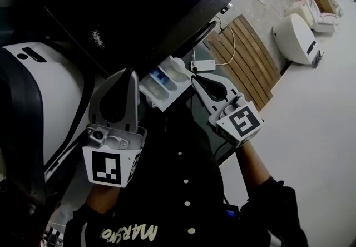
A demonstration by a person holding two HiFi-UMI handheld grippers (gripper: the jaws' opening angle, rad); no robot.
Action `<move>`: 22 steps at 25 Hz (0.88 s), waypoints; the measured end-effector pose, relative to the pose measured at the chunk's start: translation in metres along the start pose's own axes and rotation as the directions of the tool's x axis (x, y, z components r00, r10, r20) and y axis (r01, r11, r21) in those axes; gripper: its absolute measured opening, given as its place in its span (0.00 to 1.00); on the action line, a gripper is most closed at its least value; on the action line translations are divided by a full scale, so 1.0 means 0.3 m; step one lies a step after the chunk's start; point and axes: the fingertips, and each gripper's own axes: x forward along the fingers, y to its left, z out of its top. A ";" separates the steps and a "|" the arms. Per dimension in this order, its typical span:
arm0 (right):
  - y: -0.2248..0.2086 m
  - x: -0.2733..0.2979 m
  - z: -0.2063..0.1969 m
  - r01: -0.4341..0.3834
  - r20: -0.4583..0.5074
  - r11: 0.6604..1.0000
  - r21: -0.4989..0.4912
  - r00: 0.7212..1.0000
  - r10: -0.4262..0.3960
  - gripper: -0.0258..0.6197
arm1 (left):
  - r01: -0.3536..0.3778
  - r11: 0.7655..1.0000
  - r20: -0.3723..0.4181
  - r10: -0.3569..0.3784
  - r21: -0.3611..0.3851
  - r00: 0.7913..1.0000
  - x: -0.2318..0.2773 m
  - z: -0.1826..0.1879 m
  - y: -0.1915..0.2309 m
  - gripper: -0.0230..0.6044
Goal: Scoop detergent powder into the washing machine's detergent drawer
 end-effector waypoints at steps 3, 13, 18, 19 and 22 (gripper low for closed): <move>-0.002 -0.048 0.139 0.017 0.087 1.000 0.005 0.996 -0.018 0.09 | 0.010 1.000 0.017 -0.010 -0.011 1.000 0.009 0.050 -0.011 0.06; -0.043 -0.174 0.534 0.065 0.315 0.997 -0.034 0.948 -0.051 0.09 | -0.015 0.998 0.165 0.006 0.058 0.986 0.069 0.308 -0.016 0.06; -0.064 -0.187 0.653 0.083 0.387 0.994 -0.070 0.921 -0.049 0.09 | -0.026 0.997 0.220 0.009 0.076 0.975 0.100 0.388 -0.025 0.06; -0.070 -0.185 0.664 0.084 0.392 0.994 -0.072 0.919 -0.050 0.09 | -0.028 0.996 0.228 0.010 0.079 0.974 0.104 0.398 -0.025 0.06; -0.101 -0.170 0.682 0.091 0.387 0.993 -0.075 0.920 -0.055 0.09 | -0.037 0.996 0.237 0.015 0.087 0.971 0.113 0.414 -0.023 0.06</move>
